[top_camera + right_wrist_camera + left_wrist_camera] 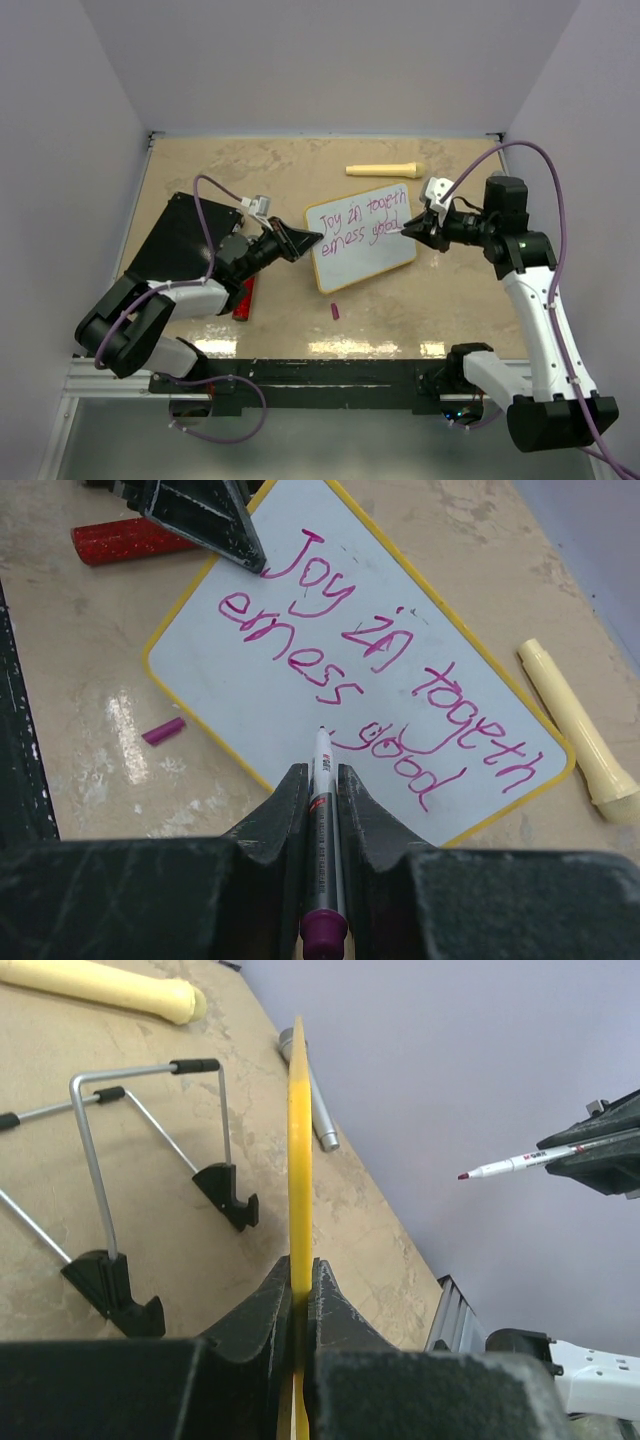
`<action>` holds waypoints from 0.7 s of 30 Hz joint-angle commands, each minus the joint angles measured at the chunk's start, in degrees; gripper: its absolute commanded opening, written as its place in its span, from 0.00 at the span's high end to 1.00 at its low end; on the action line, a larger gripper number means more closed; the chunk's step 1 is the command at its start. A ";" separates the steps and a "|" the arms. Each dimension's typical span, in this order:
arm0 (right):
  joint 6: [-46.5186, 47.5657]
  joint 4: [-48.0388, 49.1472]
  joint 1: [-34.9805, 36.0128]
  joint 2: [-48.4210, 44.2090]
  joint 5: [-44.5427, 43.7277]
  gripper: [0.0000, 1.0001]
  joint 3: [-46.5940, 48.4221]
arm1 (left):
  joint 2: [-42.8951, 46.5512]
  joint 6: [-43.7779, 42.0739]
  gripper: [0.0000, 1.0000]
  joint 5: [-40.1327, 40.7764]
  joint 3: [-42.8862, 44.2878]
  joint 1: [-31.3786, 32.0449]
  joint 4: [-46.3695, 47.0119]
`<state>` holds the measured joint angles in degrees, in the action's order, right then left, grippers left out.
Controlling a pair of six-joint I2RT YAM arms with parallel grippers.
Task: Write a sentence on the whiteboard
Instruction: Put down the whiteboard on the whiteboard stand.
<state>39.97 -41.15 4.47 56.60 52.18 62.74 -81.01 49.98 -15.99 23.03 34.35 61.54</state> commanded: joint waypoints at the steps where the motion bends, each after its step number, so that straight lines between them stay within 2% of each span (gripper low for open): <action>1: 0.73 -2.80 -0.34 -1.14 1.96 1.00 3.53 | 2.62 1.18 1.00 -5.44 5.27 -2.88 7.81; 9: 0.90 -4.56 -0.34 -1.93 2.48 1.00 5.20 | 0.08 -0.76 1.00 -10.99 12.39 -7.27 4.12; 12: 0.90 -4.91 -0.34 -2.19 2.66 1.00 5.46 | -3.09 -0.93 1.00 -15.73 16.25 -9.20 3.86; 21: 0.55 -4.82 -0.43 -2.90 2.13 1.00 4.76 | -10.83 -1.02 1.00 -24.17 22.41 -12.90 7.28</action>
<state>40.18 -45.89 4.40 54.61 53.39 65.67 -90.59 48.86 -35.11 41.21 22.90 59.68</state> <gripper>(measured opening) 0.142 0.066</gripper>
